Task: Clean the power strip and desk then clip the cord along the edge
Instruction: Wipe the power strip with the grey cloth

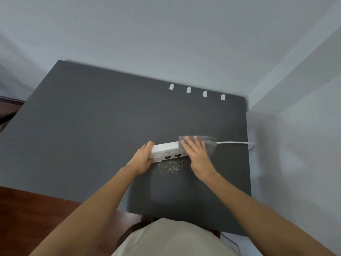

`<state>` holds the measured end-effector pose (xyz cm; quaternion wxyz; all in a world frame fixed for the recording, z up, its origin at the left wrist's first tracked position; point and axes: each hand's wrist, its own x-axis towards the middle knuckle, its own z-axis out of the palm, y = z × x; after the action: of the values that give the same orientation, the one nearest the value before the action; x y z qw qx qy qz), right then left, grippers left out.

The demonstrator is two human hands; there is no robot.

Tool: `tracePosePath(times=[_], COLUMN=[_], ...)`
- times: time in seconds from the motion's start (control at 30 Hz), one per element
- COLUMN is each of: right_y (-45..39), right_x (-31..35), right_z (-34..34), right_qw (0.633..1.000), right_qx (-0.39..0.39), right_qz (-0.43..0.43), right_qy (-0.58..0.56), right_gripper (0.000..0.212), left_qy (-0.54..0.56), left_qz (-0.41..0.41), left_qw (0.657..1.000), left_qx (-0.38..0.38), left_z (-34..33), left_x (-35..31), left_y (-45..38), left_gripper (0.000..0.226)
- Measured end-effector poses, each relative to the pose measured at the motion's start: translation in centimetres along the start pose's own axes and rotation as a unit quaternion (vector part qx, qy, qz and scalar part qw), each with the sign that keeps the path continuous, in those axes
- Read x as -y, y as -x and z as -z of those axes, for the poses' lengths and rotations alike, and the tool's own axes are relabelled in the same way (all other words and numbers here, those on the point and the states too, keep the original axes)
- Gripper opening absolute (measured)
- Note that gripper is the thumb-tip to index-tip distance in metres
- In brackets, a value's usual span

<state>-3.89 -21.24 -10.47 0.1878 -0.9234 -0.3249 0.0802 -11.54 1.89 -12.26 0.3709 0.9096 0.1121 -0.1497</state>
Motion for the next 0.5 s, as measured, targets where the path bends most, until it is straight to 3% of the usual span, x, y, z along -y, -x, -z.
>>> tracePosePath(times=[0.07, 0.13, 0.2, 0.27, 0.33, 0.4, 0.43, 0.5], right_y=[-1.4, -2.0, -1.9, -0.9, 0.5, 1.6, 1.7, 1.8], right_x=[-2.2, -3.3, -2.0, 1.3, 4.2, 4.1, 2.9, -0.4], right_z=[1.8, 3.3, 3.4, 2.2, -0.5, -2.2, -2.2, -1.5], right_qw=[0.987, 0.972, 0.980, 0.990, 0.993, 0.990, 0.991, 0.995], right_qx=[-0.040, -0.091, -0.085, -0.017, 0.054, 0.083, 0.079, 0.027], right_qz=[-0.154, -0.210, -0.175, -0.116, -0.023, 0.059, 0.062, -0.044], right_qy=[-0.030, -0.051, -0.049, -0.081, -0.102, -0.093, -0.091, -0.091], right_gripper=[0.078, 0.073, 0.072, 0.076, 0.079, 0.079, 0.081, 0.079], left_qy=[0.097, 0.237, 0.337, 0.357, 0.333, 0.296, 0.284, 0.269], left_qz=[0.018, 0.065, 0.091, 0.089, 0.088, 0.091, 0.094, 0.092], left_qw=[0.995, 0.969, 0.937, 0.927, 0.935, 0.950, 0.954, 0.959], left_qx=[0.007, 0.010, 0.036, 0.079, 0.084, 0.049, 0.030, 0.015], left_z=[0.8, 1.2, 1.3, 1.2, 0.7, 0.4, 0.4, 0.4], left_x=[-0.1, -0.4, -0.6, -0.9, -0.9, -0.6, -0.5, -0.5], left_y=[0.1, 0.1, 0.1, 0.3, 0.4, 0.4, 0.4, 0.4], left_gripper=[0.045, 0.047, 0.052, 0.071, 0.085, 0.082, 0.078, 0.074])
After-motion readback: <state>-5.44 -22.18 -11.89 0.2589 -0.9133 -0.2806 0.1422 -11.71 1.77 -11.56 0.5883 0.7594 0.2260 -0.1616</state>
